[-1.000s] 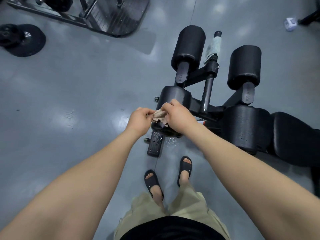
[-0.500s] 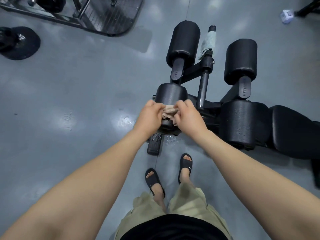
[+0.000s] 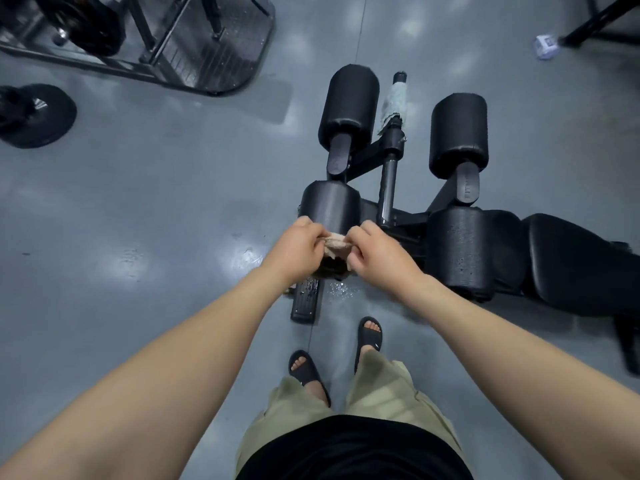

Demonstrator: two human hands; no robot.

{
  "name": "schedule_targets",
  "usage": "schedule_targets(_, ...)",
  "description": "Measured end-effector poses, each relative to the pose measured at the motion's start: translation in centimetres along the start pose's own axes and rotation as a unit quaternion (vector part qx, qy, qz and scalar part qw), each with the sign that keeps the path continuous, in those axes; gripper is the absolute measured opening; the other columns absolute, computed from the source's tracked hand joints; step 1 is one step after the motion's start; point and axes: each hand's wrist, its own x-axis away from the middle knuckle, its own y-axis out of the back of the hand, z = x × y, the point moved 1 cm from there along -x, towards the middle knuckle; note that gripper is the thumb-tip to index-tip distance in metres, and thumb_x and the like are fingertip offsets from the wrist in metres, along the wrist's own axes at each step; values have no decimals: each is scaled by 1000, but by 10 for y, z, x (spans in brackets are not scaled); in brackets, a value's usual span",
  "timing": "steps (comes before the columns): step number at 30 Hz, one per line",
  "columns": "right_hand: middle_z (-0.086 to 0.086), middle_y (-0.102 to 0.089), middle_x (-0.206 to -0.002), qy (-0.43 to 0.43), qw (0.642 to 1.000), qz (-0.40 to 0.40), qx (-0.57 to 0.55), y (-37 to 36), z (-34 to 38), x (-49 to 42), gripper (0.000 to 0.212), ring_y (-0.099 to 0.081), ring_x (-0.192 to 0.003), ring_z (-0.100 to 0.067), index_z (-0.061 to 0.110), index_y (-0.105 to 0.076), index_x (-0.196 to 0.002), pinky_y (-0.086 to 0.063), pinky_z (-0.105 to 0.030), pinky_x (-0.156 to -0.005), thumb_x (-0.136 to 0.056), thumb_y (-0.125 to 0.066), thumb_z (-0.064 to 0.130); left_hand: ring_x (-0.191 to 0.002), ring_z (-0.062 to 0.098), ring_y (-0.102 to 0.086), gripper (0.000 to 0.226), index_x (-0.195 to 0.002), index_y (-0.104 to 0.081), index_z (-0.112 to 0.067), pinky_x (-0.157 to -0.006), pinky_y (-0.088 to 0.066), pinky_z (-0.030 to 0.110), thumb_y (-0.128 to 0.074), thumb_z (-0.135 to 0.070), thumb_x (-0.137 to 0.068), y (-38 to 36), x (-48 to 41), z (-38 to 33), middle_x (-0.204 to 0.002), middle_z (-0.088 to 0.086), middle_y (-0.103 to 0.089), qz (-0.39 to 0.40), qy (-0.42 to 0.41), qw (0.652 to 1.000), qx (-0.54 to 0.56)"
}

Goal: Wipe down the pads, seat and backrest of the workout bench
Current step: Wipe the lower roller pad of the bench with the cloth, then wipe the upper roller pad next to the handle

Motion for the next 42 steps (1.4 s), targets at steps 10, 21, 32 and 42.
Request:
schedule_targets(10, -5, -48, -110, -94, 989, -108, -38, 84, -76, -56, 23, -57, -85, -32, 18, -58, -116, -50, -43, -80, -98, -45, 16, -101, 22, -60, 24, -114, -71, -17, -88, -35, 16, -60, -12, -94, 5, -114, -73, -101, -1, -53, -85, -12, 995, 51)
schedule_targets(21, -14, -53, -94, -137, 975, -101, -142, 67, -120, -92, 9, -50, -84, -32, 7, -51, -93, -44, -45, -74, -91, -44, 2, -84, 27, -69, 19, -78, -63, -32, -80, -58, 41, -62, -19, -92, -22, -170, -84, -78, -3, -70, -20, 150, 982, 111)
schedule_targets(32, 2, -46, -85, -143, 956, -132, -218, 27, -86, -16, 18, -42, -74, -15, 15, -40, -84, -27, -27, -62, -92, -49, 1, -74, 19, -68, 15, -83, -60, -30, -77, -58, 37, -61, -20, -94, -30, -97, -74, -75, -6, -69, 34, 107, 988, 104)
schedule_targets(42, -1, -48, -93, -89, 990, -62, -89, 43, -65, 21, 12, -51, -81, -23, 15, -58, -93, -47, -38, -76, -84, -57, 6, -91, 17, -64, 10, -97, -67, -19, -72, -45, 27, -63, -17, -89, -14, -48, -68, -93, -3, -72, 105, 11, 994, -9)
